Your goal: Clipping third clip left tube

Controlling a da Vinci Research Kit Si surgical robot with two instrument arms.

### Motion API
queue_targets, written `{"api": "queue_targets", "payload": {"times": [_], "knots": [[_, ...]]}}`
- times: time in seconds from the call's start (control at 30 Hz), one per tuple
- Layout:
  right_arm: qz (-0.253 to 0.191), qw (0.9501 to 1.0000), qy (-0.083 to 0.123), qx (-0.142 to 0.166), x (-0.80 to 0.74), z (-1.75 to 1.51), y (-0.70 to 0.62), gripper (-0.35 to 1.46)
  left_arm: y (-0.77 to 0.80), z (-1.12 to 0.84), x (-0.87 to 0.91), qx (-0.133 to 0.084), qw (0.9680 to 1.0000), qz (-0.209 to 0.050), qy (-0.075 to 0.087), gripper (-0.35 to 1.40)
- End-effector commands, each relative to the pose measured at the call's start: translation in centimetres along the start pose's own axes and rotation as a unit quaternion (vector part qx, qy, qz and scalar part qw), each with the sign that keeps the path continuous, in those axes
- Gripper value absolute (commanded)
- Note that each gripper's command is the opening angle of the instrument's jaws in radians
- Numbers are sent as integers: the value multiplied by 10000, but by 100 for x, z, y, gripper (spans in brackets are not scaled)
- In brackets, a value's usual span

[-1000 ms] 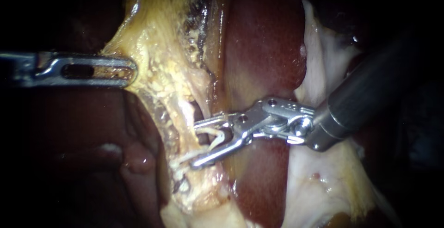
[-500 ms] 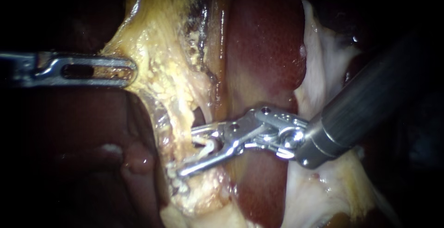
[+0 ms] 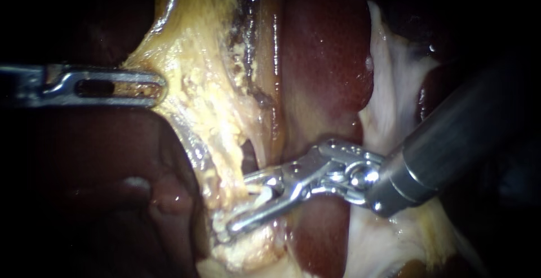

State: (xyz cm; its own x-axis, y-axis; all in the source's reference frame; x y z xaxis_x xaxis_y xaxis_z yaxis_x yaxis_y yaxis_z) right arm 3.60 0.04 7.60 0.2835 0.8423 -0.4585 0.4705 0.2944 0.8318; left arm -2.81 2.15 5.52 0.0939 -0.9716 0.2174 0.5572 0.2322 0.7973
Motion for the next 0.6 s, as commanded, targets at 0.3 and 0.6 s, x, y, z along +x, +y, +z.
{"api": "queue_targets", "payload": {"times": [0.3,0.6], "knots": [[-87,9995,90,-306,-3,-11,15,51,-1,-1,0,-3,10000,-1,-1,-35],[-523,9909,273,-1206,15,-43,46,55,-4,-2,1,-10,10000,-4,-5,-35]]}}
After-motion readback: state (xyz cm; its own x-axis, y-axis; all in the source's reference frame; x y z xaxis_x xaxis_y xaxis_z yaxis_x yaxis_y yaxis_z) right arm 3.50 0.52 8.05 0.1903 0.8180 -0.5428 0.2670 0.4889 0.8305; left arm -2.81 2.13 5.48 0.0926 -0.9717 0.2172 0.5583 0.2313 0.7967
